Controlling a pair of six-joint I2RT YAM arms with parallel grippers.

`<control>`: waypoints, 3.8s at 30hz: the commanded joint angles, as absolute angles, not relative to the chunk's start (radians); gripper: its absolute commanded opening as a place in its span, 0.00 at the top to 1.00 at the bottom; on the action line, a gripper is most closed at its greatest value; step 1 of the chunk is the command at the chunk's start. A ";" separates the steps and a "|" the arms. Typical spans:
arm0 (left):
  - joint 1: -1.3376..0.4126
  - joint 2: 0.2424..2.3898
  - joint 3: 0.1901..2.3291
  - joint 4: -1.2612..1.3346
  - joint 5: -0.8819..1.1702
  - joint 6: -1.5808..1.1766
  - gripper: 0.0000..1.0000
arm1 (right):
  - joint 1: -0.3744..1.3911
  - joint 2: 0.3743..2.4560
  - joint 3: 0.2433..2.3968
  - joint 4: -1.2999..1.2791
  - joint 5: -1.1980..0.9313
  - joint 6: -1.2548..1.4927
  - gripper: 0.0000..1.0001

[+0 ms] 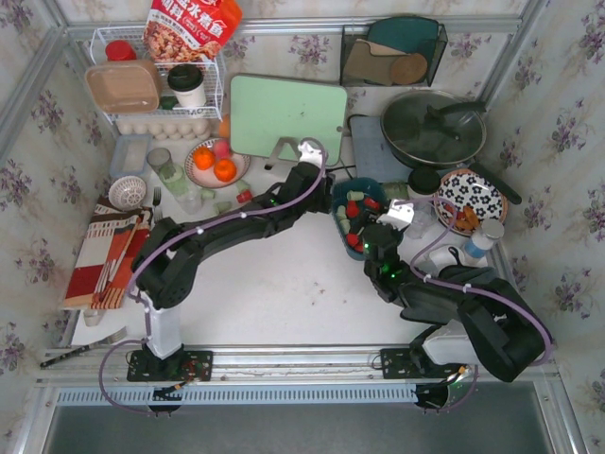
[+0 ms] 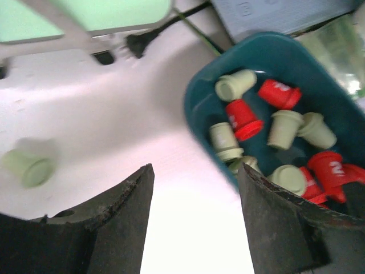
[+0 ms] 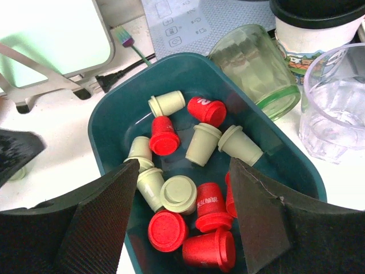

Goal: Mix the coffee capsules in the storage basket

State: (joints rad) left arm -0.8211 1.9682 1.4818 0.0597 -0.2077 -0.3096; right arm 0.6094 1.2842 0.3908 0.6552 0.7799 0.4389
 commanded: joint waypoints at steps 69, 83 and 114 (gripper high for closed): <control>-0.292 1.707 0.926 -0.003 -0.048 -0.441 0.79 | 0.609 1.680 0.725 0.467 0.305 0.327 0.30; -0.437 1.307 0.739 -0.047 -0.062 -0.442 0.79 | 0.611 1.903 0.959 0.521 0.151 0.341 0.32; -0.819 1.905 1.433 -0.042 0.021 -0.370 0.71 | 0.585 1.119 0.422 0.640 0.730 0.268 0.28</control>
